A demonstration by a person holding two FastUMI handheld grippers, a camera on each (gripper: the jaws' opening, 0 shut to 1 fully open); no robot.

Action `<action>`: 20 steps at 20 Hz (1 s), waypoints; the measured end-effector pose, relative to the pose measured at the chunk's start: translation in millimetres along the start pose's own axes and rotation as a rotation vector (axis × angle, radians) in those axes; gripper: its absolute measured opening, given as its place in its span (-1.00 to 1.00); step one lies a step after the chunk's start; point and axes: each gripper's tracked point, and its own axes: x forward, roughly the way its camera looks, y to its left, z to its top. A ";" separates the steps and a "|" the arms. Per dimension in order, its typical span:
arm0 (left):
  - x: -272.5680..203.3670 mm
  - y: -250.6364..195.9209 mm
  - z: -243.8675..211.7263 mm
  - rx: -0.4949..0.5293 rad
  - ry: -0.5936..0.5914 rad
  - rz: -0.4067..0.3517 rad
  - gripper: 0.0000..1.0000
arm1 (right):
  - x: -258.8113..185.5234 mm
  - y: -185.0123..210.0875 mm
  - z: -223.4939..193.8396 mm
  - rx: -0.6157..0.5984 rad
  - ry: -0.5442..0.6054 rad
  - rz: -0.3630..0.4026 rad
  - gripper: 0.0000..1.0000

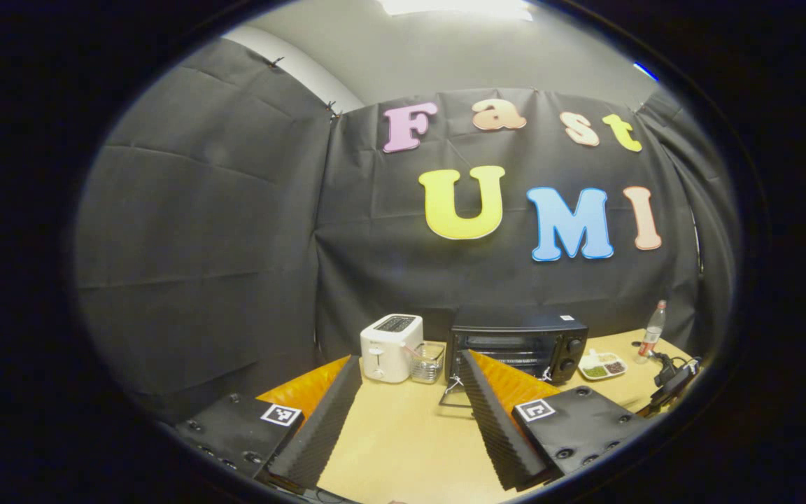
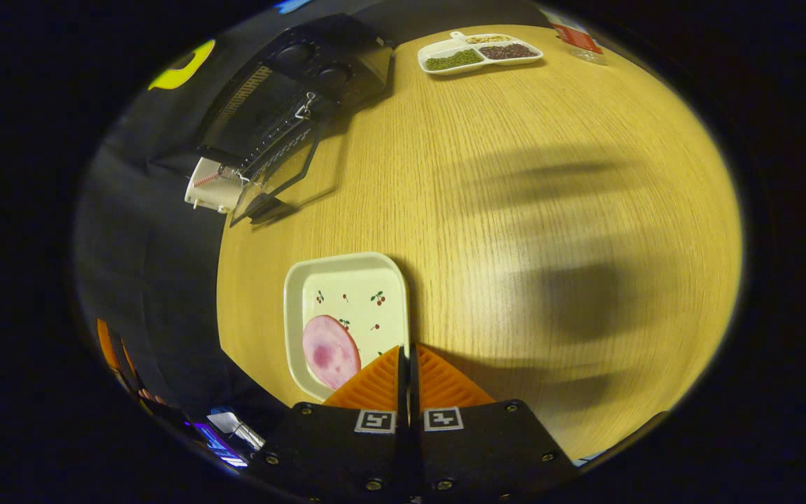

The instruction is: Open the electric oven with the left hand, put the food in, and close the electric oven.

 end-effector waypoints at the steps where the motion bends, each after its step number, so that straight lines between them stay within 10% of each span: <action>1: 0.9 0.5 -0.3 0.000 0.000 0.001 0.99 | -1.7 3.8 0.0 -0.003 -0.006 0.007 -0.99; 12: 18.5 -4.7 -0.8 -0.002 -0.003 -0.024 0.80 | -23.6 63.0 36.9 0.182 -0.136 0.212 -0.99; 20: 58.6 3.5 -6.8 -0.032 -0.002 -0.044 0.95 | -15.8 103.3 105.4 0.389 -0.309 0.227 -0.99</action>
